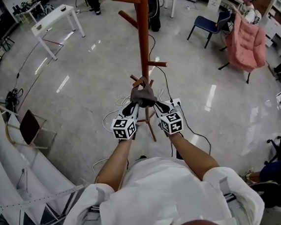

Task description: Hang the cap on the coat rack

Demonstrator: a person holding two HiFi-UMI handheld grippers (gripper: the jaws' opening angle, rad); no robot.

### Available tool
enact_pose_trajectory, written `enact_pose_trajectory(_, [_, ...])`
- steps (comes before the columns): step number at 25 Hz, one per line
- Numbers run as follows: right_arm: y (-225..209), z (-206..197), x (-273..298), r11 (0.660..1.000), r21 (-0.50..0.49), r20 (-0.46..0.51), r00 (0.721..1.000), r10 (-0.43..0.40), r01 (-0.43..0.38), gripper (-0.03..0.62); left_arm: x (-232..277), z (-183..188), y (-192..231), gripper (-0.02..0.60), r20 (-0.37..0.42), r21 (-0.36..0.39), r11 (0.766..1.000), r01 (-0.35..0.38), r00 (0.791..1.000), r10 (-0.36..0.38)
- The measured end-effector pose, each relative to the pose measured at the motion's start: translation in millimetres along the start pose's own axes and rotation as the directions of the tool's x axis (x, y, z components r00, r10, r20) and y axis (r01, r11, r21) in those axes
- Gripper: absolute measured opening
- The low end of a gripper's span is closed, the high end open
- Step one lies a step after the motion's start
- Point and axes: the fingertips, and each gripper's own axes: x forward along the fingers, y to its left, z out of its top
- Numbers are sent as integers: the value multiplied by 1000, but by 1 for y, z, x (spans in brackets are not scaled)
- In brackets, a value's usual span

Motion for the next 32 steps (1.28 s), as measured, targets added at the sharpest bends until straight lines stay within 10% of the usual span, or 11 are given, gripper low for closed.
enact_pose_trajectory(32, [36, 35, -219, 967, -61, 234, 938, 255, -247, 32, -143, -16, -161, 23, 112, -64, 989, -133, 984, 140])
